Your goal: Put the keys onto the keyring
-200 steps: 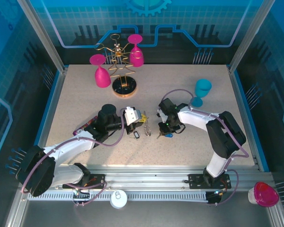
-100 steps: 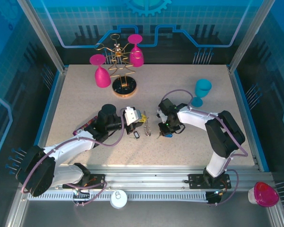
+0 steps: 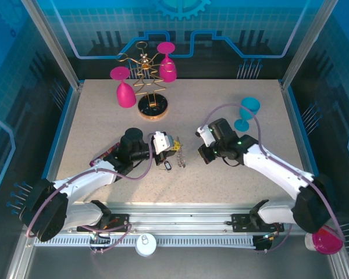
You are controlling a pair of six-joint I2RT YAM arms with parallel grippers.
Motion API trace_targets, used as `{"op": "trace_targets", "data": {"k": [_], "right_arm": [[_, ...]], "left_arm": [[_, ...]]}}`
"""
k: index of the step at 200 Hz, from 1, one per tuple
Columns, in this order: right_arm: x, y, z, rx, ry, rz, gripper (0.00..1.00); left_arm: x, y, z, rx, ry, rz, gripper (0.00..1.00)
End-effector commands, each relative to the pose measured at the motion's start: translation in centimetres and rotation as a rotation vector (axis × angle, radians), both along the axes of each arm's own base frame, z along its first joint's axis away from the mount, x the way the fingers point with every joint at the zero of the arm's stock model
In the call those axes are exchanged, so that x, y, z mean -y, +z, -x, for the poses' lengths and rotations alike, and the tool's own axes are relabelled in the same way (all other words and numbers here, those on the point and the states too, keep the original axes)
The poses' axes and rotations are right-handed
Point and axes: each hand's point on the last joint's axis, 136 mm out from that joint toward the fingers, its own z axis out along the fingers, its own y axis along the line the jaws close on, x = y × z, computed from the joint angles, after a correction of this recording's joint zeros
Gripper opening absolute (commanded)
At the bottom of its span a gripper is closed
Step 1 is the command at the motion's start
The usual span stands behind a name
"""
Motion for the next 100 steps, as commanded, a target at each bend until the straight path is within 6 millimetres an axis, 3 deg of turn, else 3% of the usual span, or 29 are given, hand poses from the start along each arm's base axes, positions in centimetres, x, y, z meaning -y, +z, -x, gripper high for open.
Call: {"op": "trace_targets", "data": {"k": [1,41,100], "right_arm": [[-1.6,2.3,1.2,0.151,0.194,-0.082,0.0],[-2.0,5.6,3.0,0.337,0.312,-0.185,0.0],[-3.4,8.1,5.7,0.371,0.48,-0.294,0.0]], "left_arm": [[0.6,2.8,0.6,0.067,-0.055,0.042,0.0],[1.0,2.2,1.0,0.059,-0.077,0.037,0.0],[2.4,1.1,2.5,0.033,-0.137,-0.008,0.0]]}}
